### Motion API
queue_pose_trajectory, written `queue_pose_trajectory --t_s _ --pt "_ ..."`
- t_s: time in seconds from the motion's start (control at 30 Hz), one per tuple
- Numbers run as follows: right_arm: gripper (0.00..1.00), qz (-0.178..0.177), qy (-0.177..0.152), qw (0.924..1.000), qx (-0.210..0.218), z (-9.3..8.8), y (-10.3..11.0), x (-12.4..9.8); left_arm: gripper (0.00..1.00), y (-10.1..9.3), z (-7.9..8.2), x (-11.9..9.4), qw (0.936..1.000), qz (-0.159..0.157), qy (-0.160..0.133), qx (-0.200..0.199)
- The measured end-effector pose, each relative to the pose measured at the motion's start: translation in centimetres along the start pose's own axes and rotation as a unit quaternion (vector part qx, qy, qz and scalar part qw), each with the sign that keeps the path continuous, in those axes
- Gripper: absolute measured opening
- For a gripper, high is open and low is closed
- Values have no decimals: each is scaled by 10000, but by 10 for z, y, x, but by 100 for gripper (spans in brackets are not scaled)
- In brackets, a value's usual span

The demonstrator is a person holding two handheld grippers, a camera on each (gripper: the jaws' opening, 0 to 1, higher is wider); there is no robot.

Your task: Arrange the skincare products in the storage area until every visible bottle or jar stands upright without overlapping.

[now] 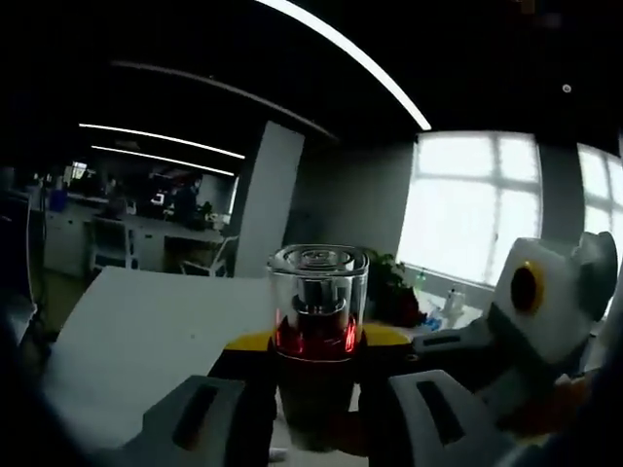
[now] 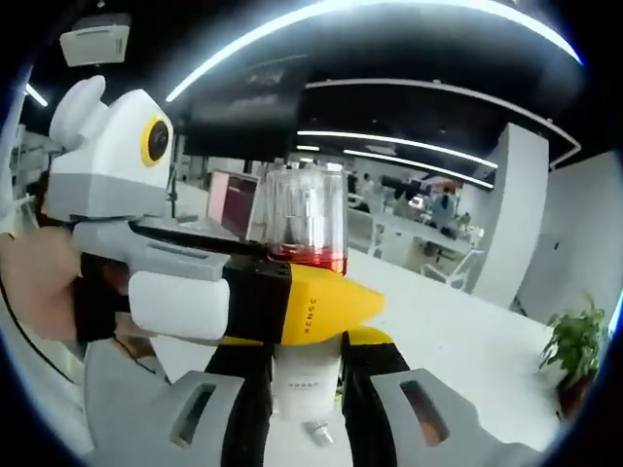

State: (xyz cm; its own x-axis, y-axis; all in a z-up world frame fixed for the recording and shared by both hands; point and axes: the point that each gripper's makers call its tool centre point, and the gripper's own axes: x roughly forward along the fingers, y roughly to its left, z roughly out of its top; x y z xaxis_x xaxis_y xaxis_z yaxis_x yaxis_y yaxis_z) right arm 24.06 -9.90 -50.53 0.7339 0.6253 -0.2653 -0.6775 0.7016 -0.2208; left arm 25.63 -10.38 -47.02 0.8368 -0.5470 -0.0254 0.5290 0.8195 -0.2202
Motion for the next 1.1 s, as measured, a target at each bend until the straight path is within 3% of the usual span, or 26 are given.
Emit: queue_pose_trajectory --t_s 0.17,0.3,0.47,0.57,0.6,0.67,0.73,0.77,0.87,0.97,1.0,1.1 --pt "26 98 -12 9999 43 -2 2 -2 27 -3 -3 2 9985 -419 221 -278" --pt "27 375 -98 9988 -312 0 6 -6 27 -7 -4 0 9930 -874 334 -726" --pt "31 1028 -362 9936 -300 5 14 -12 26 -19 -3 -3 9864 -1473 478 -545" --pt "32 1735 -367 9840 174 4 16 -16 26 -27 -7 -6 9815 -1797 590 -280" --pt "32 2120 -363 9761 309 4 16 -19 26 -29 -6 -8 9794 -1912 589 -287" --pt "32 2548 -432 9654 353 4 18 -24 26 -42 -4 -12 9742 -2160 599 -253" --pt "32 2953 -495 9531 442 4 20 -29 26 -33 -5 -12 9740 -2172 628 -122" --pt "32 3155 -530 9465 431 3 22 -33 26 -42 -4 -14 9692 -2384 598 -157" --pt "32 3524 -519 9334 443 0 28 -40 26 -57 -6 -20 9584 -2785 626 29" --pt "31 3964 -539 9151 497 -1 36 -51 26 -73 -9 -27 9479 -3109 677 121" --pt "30 3937 -600 9160 474 0 35 -52 26 -75 -8 -28 9462 -3162 667 127" --pt "29 4053 -892 9090 395 2 35 -59 26 -81 -8 -33 9386 -3361 726 271"
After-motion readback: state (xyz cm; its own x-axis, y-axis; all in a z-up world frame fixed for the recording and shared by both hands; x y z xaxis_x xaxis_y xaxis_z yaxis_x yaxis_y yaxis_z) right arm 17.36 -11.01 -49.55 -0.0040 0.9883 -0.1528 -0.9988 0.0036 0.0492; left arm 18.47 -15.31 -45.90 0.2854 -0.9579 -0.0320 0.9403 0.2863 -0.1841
